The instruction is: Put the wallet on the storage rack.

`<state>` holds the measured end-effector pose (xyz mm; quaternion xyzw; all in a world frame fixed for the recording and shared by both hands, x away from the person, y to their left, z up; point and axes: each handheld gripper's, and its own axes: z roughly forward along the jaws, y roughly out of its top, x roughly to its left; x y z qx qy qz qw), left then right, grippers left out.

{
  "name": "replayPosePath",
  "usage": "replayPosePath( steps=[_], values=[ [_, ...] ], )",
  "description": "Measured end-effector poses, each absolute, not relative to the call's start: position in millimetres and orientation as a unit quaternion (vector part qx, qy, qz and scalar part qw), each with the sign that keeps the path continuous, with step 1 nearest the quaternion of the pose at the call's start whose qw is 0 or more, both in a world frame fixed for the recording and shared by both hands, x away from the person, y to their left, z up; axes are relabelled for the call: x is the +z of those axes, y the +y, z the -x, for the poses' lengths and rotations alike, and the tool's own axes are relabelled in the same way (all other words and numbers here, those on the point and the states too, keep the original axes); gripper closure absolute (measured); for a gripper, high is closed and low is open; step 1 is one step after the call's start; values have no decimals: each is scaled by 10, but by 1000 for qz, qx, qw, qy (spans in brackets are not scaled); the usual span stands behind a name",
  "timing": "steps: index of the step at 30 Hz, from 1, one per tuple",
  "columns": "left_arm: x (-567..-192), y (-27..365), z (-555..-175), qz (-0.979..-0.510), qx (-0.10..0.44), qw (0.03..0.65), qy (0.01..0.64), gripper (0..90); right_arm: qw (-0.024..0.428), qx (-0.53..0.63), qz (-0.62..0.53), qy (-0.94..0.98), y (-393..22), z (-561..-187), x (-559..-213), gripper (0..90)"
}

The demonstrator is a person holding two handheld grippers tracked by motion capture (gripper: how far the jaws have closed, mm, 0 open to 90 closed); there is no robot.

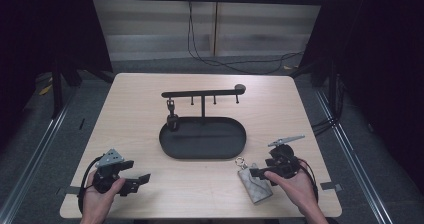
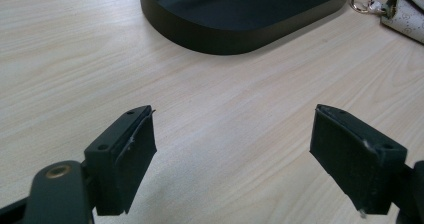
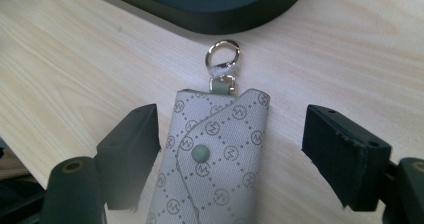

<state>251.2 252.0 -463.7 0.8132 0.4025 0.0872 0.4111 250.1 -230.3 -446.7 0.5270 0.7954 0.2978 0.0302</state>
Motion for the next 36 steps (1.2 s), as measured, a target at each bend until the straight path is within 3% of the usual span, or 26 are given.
replayPosePath(
  steps=[17, 36],
  values=[
    [-4624, 2538, -2501, -811, 92, 414, 403, 182, -12, 205, -526, 826, -2107, -2581, -4553, 239],
    [-4625, 2546, -2502, -810, 92, 414, 404, 183, -4, 159, -530, 833, -1919, -2625, -4714, 237]
  ],
)
